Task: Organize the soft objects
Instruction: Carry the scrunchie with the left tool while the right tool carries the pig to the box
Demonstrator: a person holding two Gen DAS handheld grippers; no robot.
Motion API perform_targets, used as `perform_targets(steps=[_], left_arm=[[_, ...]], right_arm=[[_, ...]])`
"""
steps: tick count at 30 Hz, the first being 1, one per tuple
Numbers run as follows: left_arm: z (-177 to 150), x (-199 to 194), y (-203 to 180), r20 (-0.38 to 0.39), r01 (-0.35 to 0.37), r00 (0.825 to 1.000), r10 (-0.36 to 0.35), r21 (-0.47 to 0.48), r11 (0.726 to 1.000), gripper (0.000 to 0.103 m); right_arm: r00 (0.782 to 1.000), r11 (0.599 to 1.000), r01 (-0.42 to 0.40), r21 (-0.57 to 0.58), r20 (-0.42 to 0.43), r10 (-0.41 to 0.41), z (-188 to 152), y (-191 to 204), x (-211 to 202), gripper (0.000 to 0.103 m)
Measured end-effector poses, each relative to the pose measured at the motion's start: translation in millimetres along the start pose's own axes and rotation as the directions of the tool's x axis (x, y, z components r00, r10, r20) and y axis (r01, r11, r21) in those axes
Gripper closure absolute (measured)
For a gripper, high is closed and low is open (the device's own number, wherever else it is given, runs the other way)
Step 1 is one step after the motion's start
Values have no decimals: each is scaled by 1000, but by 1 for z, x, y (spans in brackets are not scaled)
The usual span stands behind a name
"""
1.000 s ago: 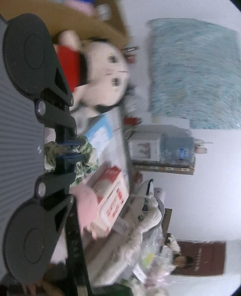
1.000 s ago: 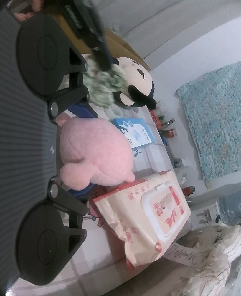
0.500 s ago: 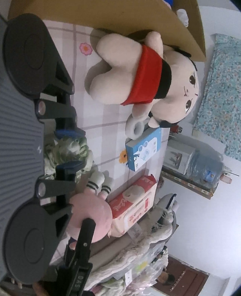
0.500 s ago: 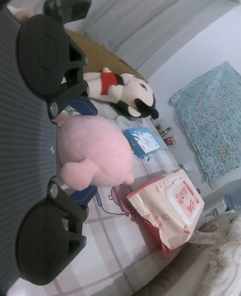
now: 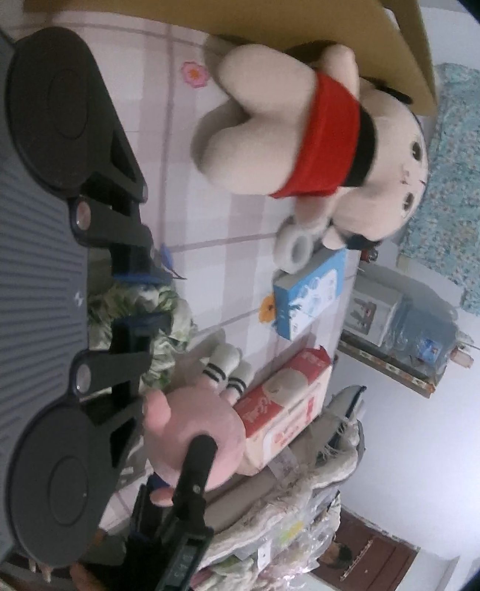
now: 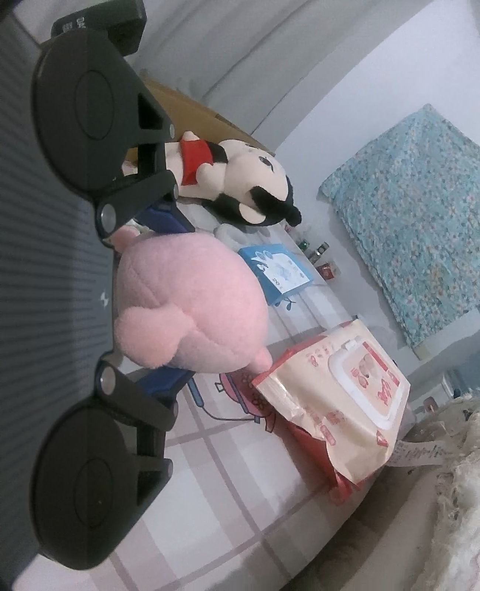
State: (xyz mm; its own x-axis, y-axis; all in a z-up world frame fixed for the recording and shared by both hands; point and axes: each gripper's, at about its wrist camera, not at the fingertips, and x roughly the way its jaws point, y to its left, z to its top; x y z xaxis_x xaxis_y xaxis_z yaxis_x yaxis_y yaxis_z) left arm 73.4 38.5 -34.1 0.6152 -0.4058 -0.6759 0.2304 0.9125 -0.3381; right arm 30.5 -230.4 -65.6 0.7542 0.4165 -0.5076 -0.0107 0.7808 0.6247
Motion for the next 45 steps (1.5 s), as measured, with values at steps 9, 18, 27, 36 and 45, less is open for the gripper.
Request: perform_targets(steps=[9,18,27,36,45], left_arm=[[-7,-33,-27,115,-145,985,127,171,975,95],[4,-109,-36,239,-229,955,177,213,950,94],[43,-212,7,364,-384,881,303,174,907,94],[79,-251,108,312,-509,826,469,59,859,94],[92,-186,250,-15,-542,840,542,23,840,91]], right_arm=[[999,1000,31,1,43,-31,-21,6,-27,34],[995,997,-70,13,72,69,-27,27,-70,34],[976,978,-210,-22,61,211,-12,83,-74,34],[935,930,-355,-94,-63,350,10,191,0,33],[881,872,-455,-178,-230,413,6,308,96,33]])
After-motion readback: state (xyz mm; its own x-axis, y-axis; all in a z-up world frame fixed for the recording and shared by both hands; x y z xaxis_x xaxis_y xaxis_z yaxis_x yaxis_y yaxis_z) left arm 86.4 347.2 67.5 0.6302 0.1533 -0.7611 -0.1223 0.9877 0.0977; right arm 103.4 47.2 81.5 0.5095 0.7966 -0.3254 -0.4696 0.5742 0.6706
